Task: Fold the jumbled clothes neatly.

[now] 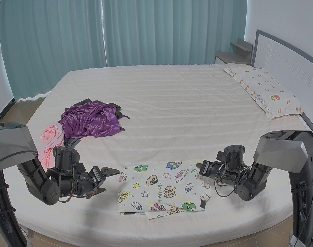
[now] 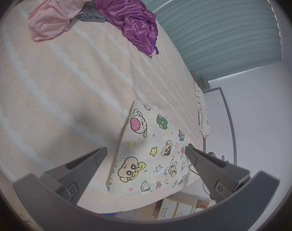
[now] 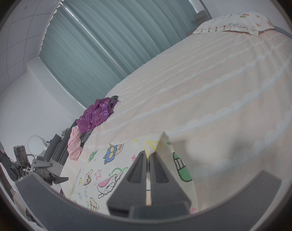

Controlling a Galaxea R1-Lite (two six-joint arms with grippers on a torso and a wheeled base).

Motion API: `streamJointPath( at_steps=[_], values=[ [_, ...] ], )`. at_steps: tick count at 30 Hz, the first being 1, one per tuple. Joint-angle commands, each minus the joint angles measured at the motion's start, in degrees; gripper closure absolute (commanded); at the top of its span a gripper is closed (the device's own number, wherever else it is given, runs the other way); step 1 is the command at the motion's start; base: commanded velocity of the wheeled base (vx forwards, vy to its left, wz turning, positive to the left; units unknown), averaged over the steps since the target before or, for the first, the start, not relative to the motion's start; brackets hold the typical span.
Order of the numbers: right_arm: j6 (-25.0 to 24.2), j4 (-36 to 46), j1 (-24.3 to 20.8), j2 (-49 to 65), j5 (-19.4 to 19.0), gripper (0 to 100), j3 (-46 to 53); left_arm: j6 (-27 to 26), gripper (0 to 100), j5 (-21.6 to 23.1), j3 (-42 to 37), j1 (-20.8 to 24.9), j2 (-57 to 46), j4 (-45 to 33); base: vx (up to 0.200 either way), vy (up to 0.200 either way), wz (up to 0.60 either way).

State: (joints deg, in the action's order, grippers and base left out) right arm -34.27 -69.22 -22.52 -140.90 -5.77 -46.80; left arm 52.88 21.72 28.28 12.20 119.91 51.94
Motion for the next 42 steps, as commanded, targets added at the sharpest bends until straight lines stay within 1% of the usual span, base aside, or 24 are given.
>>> streamJointPath(
  at_steps=[1, 6, 9, 10, 11, 12, 13, 15, 17, 18, 19, 20, 24, 25, 26, 28, 31, 33, 36, 37, 38, 39, 42],
  values=[
    [0.1, 0.0, 0.1, -0.3, 0.1, 0, -0.1, 0.0, 0, -0.7, 0.1, 0.6, 0.5, 0.0, 0.0, 0.0, 0.0],
    [0.1, 0.8, 0.3, 2.0, 0.1, 0, 1.7, -0.1, 0, -1.7, 0.2, 1.2, 1.0, 0.0, 0.0, 0.0, 0.0],
    [0.4, 2.0, 0.1, 4.6, -0.1, 0, 5.1, -0.1, 0, -5.2, 1.0, 2.6, 2.5, 0.1, 0.0, 0.0, 0.0],
    [0.4, 2.0, 0.1, 4.6, -0.1, 0, 5.1, -0.1, 0, -5.2, 1.0, 2.6, 2.5, 0.1, 0.0, 0.0, 0.0],
    [0.7, 3.9, 0.0, 5.1, -0.1, 0, 5.9, -0.1, 0, -7.5, 2.6, 4.0, 4.4, 1.0, 0.0, 0.0, 0.0],
    [0.7, 3.9, 0.0, 5.1, -0.1, 0, 5.9, -0.1, 0, -7.5, 2.6, 4.0, 4.4, 1.0, 0.0, 0.0, 0.0],
    [0.7, 4.8, -0.1, 5.4, -0.2, 0, 6.7, -0.2, 0, -9.9, 3.5, 5.4, 6.2, 2.1, 0.0, 0.0, 0.0],
    [0.7, 5.0, -0.2, 5.5, -0.6, 0, 8.2, -2.4, 0, -11.8, 3.6, 6.8, 7.6, 2.5, 0.0, 0.0, 0.0],
    [0.8, 5.0, -0.2, 5.5, -1.4, 0, 9.1, -6.7, 0, -12.8, 4.1, 7.3, 9.2, 2.5, 0.0, 0.0, 0.0],
    [0.8, 5.0, -0.2, 5.5, -1.4, 0, 9.1, -6.7, 0, -12.8, 4.1, 7.3, 9.2, 2.5, 0.0, 0.0, 0.0],
    [0.8, 5.0, -0.5, 5.3, -2.4, 0, 9.5, -8.8, 0, -13.5, 4.9, 7.6, 10.3, 2.5, 0.0, 0.0, 0.0],
    [0.8, 5.0, -1.0, 5.3, -3.4, 0, 10.1, -9.6, 0, -14.3, 6.4, 7.7, 11.2, 2.2, 0.0, 0.0, 0.0],
    [0.8, 5.1, -2.6, 5.0, -4.1, 0, 10.2, -10.3, 0, -14.8, 8.5, 9.2, 12.5, 2.1, 0.0, 0.0, 0.0],
    [0.8, 5.1, -3.1, 4.8, -5.1, 0, 10.1, -11.2, 0, -14.8, 9.2, 9.4, 12.9, 2.1, 0.0, 0.0, 0.0],
    [0.8, 5.1, -3.1, 4.8, -5.1, 0, 10.1, -11.2, 0, -14.8, 9.2, 9.4, 12.9, 2.1, 0.0, 0.0, 0.0],
    [0.7, 6.1, -3.6, 4.8, -6.5, 0, 9.4, -12.7, 0, -15.0, 11.4, 10.3, 14.3, 1.8, 0.0, 0.0, 0.0],
    [0.7, 8.5, -4.2, 4.8, -6.5, 0, 7.9, -12.8, 0, -15.7, 13.5, 11.3, 15.2, 1.5, 0.0, 0.0, 0.0],
    [0.8, 10.2, -5.4, 4.5, -6.1, 0, 6.5, -12.8, 0, -15.8, 14.7, 11.7, 15.5, 0.4, 0.0, 0.0, 0.0],
    [0.8, 10.9, -6.6, 4.1, -6.1, 0, 5.5, -12.8, 0, -15.8, 16.5, 12.4, 15.5, -1.9, 0.0, 0.0, 0.0],
    [0.8, 10.9, -6.8, 4.1, -6.1, 100, 5.3, -12.8, 0, -15.9, 17.1, 12.8, 15.5, -2.7, 0.0, 0.0, 0.0],
    [0.8, 10.9, -6.8, 4.1, -6.1, 100, 5.3, -12.8, 0, -15.9, 17.2, 12.9, 15.5, -3.1, 0.0, 0.0, 0.0],
    [0.7, 10.9, -6.8, 4.0, -6.2, 100, 5.1, -12.8, 100, -16.5, 18.7, 13.3, 15.5, -5.9, 0.0, 0.0, 0.0],
    [0.7, 10.4, -6.7, 3.9, -6.2, 100, 5.1, -12.8, 100, -17.9, 20.8, 13.3, 15.4, -10.2, 0.0, 0.0, 0.0]
  ],
)
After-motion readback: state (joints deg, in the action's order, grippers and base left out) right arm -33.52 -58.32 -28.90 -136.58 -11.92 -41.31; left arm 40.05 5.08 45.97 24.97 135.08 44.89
